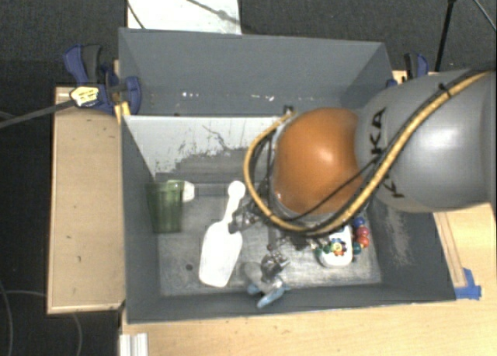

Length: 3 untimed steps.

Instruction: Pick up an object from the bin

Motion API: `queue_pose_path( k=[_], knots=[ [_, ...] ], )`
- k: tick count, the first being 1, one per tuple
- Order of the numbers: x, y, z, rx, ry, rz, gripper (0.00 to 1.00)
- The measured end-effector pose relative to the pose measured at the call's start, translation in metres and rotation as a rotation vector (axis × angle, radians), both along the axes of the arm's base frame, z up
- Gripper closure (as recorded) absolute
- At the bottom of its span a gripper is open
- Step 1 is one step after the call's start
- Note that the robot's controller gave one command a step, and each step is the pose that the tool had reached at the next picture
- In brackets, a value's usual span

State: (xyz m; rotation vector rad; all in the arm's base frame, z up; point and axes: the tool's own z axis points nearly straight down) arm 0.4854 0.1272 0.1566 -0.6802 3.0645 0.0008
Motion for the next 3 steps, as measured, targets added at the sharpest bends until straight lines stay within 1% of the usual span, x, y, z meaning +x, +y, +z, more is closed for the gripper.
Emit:
queue_pose_path(
  k=[1,2,3],
  knots=[
    [0.056,0.05,-0.032,0.003,-0.007,0.168,0.0],
    [0.051,0.03,-0.062,0.0,-0.002,0.344,0.0],
    [0.074,0.035,-0.08,0.0,0.0,0.46,1.0]
  ],
)
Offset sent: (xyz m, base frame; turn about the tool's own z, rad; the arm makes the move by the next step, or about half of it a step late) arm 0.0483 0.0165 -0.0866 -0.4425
